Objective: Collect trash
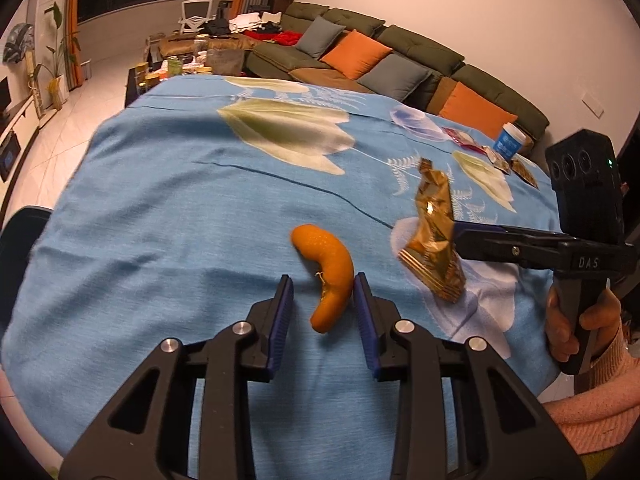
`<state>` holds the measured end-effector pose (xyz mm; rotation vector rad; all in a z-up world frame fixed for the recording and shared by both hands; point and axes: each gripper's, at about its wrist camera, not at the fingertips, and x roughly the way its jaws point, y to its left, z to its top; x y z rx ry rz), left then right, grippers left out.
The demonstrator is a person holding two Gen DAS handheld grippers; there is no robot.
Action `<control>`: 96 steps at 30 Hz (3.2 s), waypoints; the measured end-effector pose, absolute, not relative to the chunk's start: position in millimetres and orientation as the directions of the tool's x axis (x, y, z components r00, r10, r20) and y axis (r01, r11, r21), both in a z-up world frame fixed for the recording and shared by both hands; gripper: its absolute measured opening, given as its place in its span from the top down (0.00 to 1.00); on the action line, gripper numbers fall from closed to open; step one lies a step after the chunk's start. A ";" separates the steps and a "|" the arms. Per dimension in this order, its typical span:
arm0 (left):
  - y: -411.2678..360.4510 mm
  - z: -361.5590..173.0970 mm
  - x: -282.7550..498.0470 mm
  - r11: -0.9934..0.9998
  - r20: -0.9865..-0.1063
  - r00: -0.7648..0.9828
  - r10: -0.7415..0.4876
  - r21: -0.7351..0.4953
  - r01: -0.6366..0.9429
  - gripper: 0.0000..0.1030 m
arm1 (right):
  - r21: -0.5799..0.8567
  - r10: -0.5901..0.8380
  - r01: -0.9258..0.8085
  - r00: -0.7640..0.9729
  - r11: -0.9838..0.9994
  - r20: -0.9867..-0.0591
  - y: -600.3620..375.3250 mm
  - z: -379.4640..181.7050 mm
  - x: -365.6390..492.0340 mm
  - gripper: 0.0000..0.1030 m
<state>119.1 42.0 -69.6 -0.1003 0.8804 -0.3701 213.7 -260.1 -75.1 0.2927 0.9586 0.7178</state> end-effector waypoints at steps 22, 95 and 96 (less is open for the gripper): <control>36.0 -62.7 111.2 0.919 -0.727 0.570 -0.384 -0.242 0.310 0.64 | 0.455 0.592 -0.383 0.444 0.804 -0.672 -263.3 -74.0 215.9 0.38; 84.5 -62.9 79.3 0.943 -0.659 0.675 -0.333 -0.245 0.227 0.87 | 0.328 0.640 -0.679 0.273 0.657 -0.718 -181.9 -47.1 183.7 0.84; 83.3 -64.8 79.7 0.944 -0.664 0.672 -0.329 -0.240 0.226 0.87 | 0.325 0.640 -0.685 0.266 0.652 -0.721 -179.5 -48.1 182.3 0.78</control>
